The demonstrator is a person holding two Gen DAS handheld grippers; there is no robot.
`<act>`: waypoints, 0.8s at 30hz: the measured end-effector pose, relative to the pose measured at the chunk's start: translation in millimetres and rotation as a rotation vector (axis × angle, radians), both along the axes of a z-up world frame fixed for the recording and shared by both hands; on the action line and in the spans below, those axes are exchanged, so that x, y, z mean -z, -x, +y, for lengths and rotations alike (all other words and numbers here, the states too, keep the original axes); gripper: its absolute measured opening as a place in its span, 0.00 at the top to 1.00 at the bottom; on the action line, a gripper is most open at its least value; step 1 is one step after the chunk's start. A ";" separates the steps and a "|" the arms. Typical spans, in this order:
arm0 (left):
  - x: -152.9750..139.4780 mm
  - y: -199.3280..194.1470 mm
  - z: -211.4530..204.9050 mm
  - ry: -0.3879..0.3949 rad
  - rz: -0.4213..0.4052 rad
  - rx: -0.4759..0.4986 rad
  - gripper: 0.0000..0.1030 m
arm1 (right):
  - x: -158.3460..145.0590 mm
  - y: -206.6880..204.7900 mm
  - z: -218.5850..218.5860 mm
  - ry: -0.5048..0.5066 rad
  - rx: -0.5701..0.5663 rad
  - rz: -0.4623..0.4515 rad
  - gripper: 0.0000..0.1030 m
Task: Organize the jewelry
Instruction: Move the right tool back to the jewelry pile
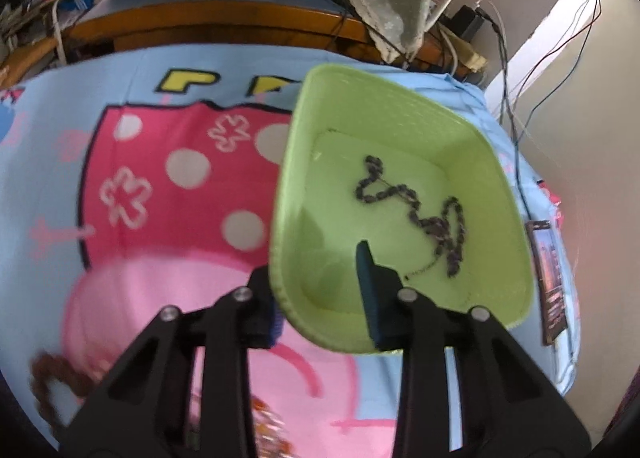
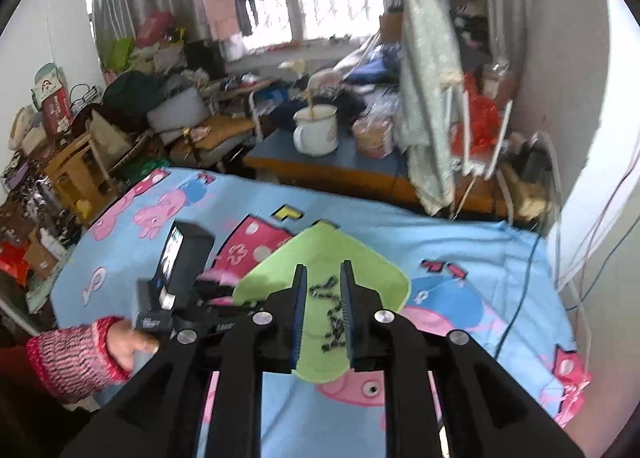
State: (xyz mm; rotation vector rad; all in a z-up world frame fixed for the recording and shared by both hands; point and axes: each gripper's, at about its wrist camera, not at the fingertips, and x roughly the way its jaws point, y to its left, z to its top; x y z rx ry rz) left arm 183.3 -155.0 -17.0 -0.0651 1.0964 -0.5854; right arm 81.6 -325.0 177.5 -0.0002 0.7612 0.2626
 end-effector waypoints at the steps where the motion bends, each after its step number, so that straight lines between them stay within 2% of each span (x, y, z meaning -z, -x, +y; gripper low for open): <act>1: 0.1 4.0 -2.6 0.000 -0.002 -0.002 0.69 | -0.6 1.5 -1.7 -0.001 0.001 -0.009 1.00; 4: 0.3 12.4 -2.2 0.017 0.025 -0.020 0.65 | -4.0 8.5 -13.1 -0.085 0.000 -0.041 1.00; 6: -2.0 14.0 8.5 0.056 0.059 -0.029 0.64 | -5.6 13.8 -15.2 -0.069 0.016 -0.054 1.00; 7: -5.5 15.3 18.9 0.075 0.066 -0.048 0.64 | -6.0 16.2 -15.1 -0.054 0.016 -0.055 0.97; 8: -8.8 16.0 26.6 0.089 0.067 -0.059 0.64 | -7.0 19.3 -15.0 -0.040 0.013 -0.061 0.86; 10: -20.1 20.5 48.3 0.123 0.055 -0.071 0.64 | -11.3 26.4 -15.6 -0.038 0.013 -0.097 0.78; 13: -41.3 34.3 85.9 0.145 -0.011 -0.068 0.62 | -20.2 36.2 -15.9 -0.049 0.010 -0.133 0.73; 15: -52.2 45.6 109.1 0.135 -0.070 -0.069 0.56 | -28.0 42.1 -15.9 -0.065 0.011 -0.161 0.67; 16: -56.9 51.5 120.8 0.129 -0.101 -0.068 0.55 | -32.8 46.9 -15.1 -0.089 0.009 -0.175 0.59; 17: -60.8 57.9 131.7 0.121 -0.129 -0.067 0.53 | -35.8 52.1 -14.4 -0.117 0.008 -0.184 0.46; 19: -65.3 70.7 157.1 0.091 -0.184 -0.067 0.53 | -35.6 61.3 -12.2 -0.166 0.010 -0.212 0.35; 20: -65.8 75.9 168.0 0.078 -0.199 -0.067 0.53 | -31.6 63.2 -8.7 -0.187 -0.011 -0.207 0.35; 22: -64.1 84.9 190.9 0.064 -0.211 -0.070 0.53 | -14.9 61.1 4.3 -0.191 -0.041 -0.140 0.35; 24: -61.5 91.2 207.1 0.066 -0.211 -0.072 0.53 | 7.6 61.8 19.5 -0.193 -0.065 -0.104 0.46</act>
